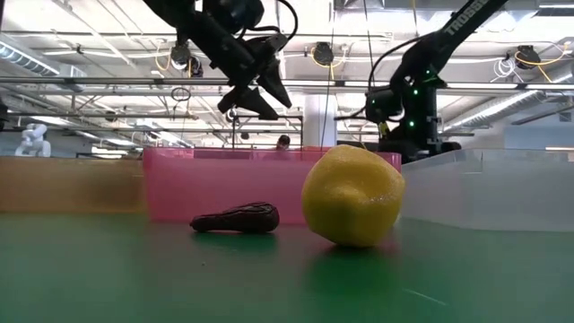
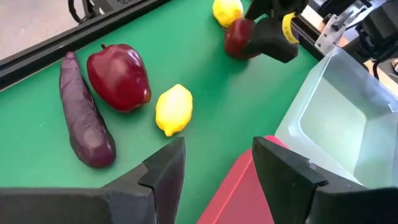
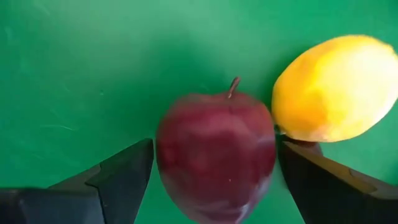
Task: Sort produce into baskets
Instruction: Put the red apple into the orange bin
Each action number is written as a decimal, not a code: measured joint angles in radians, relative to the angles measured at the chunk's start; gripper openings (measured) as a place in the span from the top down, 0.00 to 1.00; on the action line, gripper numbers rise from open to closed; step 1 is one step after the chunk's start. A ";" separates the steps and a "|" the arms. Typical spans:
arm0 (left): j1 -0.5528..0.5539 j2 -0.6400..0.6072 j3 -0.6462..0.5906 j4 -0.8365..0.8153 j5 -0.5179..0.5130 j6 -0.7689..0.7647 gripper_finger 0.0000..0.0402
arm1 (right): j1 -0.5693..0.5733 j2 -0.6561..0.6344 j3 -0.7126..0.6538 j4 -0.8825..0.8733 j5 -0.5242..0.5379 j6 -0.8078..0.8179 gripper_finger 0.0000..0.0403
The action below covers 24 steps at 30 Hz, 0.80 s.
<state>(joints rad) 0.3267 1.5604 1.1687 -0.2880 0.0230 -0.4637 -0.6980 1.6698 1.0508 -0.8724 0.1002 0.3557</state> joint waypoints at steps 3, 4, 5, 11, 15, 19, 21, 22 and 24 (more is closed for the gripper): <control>-0.002 0.000 0.000 -0.020 0.000 0.000 0.52 | 0.006 0.020 0.000 -0.012 -0.002 0.008 0.16; -0.002 0.000 0.000 -0.025 0.000 0.001 0.52 | 0.010 0.021 0.000 -0.014 -0.002 0.010 0.17; -0.002 0.000 0.000 -0.030 0.000 0.002 0.52 | 0.014 0.022 0.000 -0.013 -0.002 0.012 0.17; 0.021 -0.046 -0.001 -0.129 -0.002 0.057 0.52 | 0.031 0.023 0.000 -0.013 0.002 0.014 0.23; 0.051 -0.107 -0.001 -0.225 -0.084 0.099 0.52 | 0.039 0.023 0.000 -0.021 0.006 0.015 0.33; 0.082 -0.187 -0.001 -0.294 -0.172 0.132 0.52 | 0.051 0.017 0.001 -0.031 -0.002 0.029 0.40; 0.098 -0.223 -0.001 -0.341 -0.207 0.137 0.52 | 0.065 0.002 0.001 -0.034 -0.041 0.026 0.40; 0.104 -0.241 -0.001 -0.356 -0.225 0.137 0.52 | 0.073 -0.006 0.006 -0.031 -0.058 0.027 0.39; 0.120 -0.279 -0.001 -0.411 -0.258 0.141 0.52 | 0.089 -0.030 0.022 -0.027 -0.083 0.027 0.38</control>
<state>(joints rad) 0.4465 1.2812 1.1679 -0.6992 -0.2354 -0.3224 -0.6086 1.6401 1.0731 -0.8999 0.0174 0.3826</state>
